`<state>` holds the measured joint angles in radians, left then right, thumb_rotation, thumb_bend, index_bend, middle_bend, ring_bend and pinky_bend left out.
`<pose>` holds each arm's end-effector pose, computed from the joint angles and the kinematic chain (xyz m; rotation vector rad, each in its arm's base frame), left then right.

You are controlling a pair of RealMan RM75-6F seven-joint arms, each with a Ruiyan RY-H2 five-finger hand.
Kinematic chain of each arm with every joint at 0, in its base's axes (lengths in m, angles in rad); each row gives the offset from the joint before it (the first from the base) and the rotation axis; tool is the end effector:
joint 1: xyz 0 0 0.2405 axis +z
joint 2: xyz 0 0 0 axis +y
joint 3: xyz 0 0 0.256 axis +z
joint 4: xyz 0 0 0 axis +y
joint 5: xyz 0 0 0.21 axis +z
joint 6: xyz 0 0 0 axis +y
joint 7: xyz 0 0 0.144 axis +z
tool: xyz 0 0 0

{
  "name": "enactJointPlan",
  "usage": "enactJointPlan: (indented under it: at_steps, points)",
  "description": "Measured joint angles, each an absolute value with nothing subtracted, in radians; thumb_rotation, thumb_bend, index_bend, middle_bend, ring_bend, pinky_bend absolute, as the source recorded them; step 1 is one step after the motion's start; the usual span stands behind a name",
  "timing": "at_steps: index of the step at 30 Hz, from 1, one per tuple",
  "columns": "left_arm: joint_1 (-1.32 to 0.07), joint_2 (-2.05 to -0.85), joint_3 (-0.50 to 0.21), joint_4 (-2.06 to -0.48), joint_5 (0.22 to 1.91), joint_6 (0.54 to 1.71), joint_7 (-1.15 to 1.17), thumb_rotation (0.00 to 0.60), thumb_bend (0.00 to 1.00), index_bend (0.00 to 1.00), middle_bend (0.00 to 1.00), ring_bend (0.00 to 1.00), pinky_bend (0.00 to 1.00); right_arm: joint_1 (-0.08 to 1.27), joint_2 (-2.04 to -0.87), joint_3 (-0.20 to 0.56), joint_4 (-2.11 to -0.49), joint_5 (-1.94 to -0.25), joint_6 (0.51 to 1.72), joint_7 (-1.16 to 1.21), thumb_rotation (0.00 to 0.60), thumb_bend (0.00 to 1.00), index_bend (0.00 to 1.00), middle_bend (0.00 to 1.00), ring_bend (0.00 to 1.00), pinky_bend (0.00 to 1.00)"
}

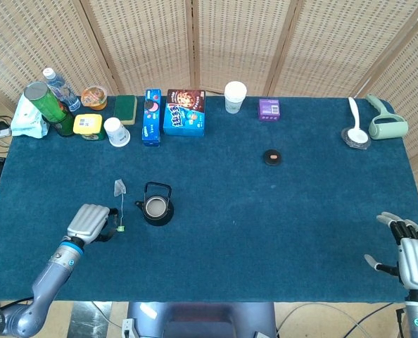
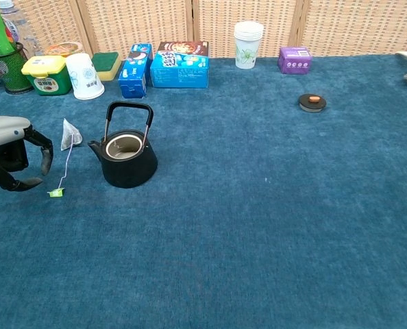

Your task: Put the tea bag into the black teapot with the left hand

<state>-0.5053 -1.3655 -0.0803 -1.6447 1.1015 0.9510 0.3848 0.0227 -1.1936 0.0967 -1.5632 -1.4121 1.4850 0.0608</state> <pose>-0.2353 0.2765 0.0177 -1.8169 -1.1078 -0.6646 -0.3333 -0.1701 0.1509 1.2095 -1.0057 0.9126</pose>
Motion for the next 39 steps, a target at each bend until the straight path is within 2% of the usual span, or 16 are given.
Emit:
enactJointPlan:
  at_steps: [16, 39]
  points:
    - [-0.563, -1.414, -0.064, -1.590, 1.012, 0.906, 0.435, 0.600, 0.40, 0.52, 1.00, 1.00, 0.97, 0.014, -1.192, 0.097, -1.570, -1.397, 1.485, 0.053, 0.600, 0.02, 0.24, 0.22, 0.23, 0.16]
    - [-0.600, -1.446, -0.047, -1.560, 0.962, 0.906, 0.449, 0.600, 0.40, 0.52, 1.00, 1.00, 0.97, 0.008, -1.193, 0.099, -1.560, -1.387, 1.482, 0.065, 0.600, 0.02, 0.24, 0.22, 0.23, 0.16]
